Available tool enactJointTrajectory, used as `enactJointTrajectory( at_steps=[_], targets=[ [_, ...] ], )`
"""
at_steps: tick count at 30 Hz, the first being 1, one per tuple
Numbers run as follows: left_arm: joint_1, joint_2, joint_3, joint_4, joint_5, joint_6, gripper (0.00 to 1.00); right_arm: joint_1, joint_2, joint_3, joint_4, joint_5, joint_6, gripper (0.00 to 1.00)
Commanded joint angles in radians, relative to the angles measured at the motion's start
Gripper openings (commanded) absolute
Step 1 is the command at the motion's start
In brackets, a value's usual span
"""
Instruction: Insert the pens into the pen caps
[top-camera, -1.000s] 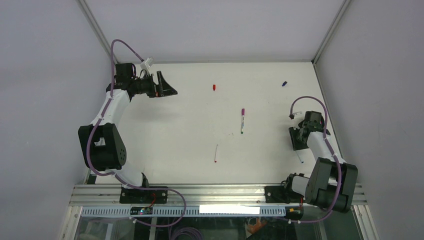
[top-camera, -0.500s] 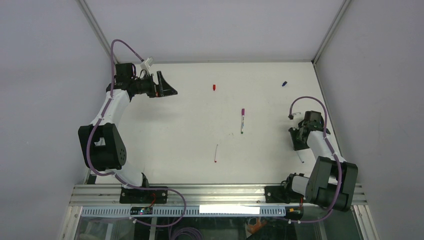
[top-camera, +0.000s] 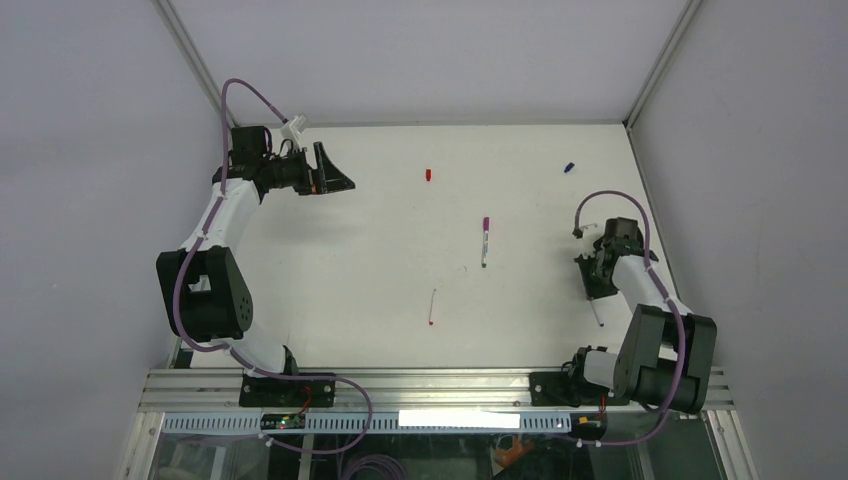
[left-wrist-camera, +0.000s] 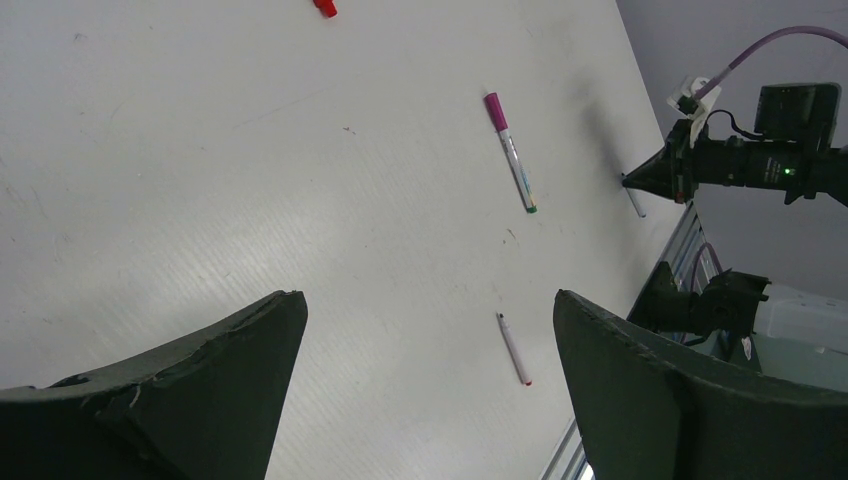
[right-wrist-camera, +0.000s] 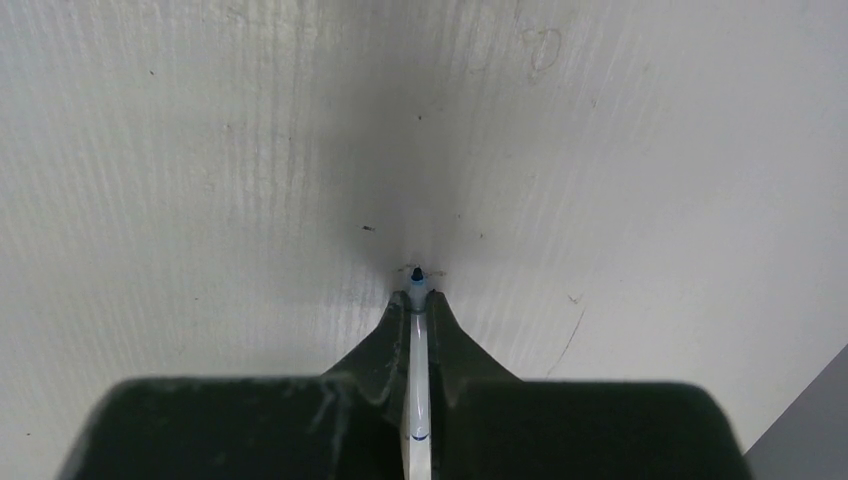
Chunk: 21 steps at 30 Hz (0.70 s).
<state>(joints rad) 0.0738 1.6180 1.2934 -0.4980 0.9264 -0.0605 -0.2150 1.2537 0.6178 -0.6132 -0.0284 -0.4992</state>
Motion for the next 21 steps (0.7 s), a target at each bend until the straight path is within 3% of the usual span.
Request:
enactJointTrajectory(
  at_steps=[1,7,12,21],
  targets=[
    [0.011,0.002,0.001,0.038,0.043,-0.005,0.99,0.028,0.027,-0.004,0.013,0.002,0.017,0.0],
    [0.011,-0.001,-0.01,0.068,0.077,-0.024,0.99,0.139,0.007,0.054,0.205,0.186,0.112,0.0],
    [0.006,-0.024,-0.02,0.081,0.078,-0.034,0.99,0.267,0.17,0.245,0.27,0.269,0.374,0.0],
    [-0.016,-0.083,-0.052,0.132,0.061,-0.066,0.99,0.493,0.358,0.356,0.559,0.307,0.518,0.0]
  ],
)
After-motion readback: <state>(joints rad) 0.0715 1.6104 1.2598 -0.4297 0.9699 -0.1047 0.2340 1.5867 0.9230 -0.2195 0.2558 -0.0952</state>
